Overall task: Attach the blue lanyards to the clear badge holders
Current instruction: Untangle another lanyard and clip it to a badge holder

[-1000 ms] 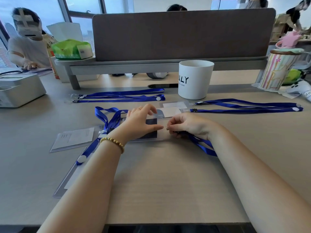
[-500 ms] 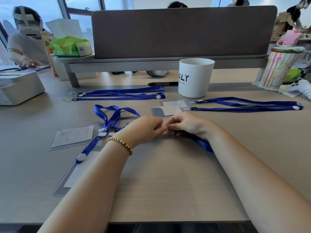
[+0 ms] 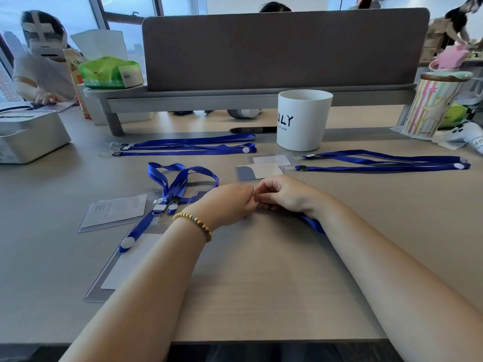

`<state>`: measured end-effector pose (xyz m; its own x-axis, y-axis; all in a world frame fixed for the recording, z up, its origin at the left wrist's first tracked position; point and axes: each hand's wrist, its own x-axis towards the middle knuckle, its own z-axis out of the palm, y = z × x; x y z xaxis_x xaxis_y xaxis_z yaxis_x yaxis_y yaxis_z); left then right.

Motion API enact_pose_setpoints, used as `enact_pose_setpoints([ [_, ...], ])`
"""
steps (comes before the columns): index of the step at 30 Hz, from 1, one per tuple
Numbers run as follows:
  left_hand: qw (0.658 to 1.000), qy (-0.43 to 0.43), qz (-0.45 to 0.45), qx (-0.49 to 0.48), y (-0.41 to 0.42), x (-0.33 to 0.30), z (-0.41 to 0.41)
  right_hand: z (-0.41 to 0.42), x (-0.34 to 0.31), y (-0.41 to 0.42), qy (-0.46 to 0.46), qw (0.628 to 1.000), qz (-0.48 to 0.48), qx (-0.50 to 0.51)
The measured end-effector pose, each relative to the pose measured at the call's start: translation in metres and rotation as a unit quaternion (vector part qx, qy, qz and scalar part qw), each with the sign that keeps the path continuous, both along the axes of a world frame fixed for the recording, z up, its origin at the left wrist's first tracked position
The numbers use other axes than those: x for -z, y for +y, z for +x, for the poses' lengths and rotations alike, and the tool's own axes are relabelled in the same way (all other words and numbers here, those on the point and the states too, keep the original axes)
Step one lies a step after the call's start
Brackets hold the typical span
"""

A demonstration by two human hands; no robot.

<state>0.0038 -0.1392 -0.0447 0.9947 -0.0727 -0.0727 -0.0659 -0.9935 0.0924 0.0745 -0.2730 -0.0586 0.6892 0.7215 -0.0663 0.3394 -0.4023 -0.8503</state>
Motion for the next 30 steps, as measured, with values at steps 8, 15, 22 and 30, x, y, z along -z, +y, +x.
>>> enact_pose_setpoints([
  [8, 0.996, 0.01, -0.084, -0.005, 0.004, 0.0, -0.002, -0.001, 0.0, -0.003, 0.0, 1.0, 0.01, -0.011],
  [15, 0.991, 0.01, -0.135, -0.005, 0.008, -0.001, -0.004, 0.0, 0.0, -0.009, 0.044, 0.998, 0.047, -0.022],
  [22, 0.982, -0.009, -0.182, -0.049, 0.017, -0.007, -0.005, 0.0, -0.004, -0.011, 0.075, 0.995, 0.066, -0.009],
  [30, 0.968, -0.08, -0.227, -0.07, 0.013, -0.005, -0.003, -0.004, -0.013, -0.016, 0.09, 0.993, 0.072, -0.03],
])
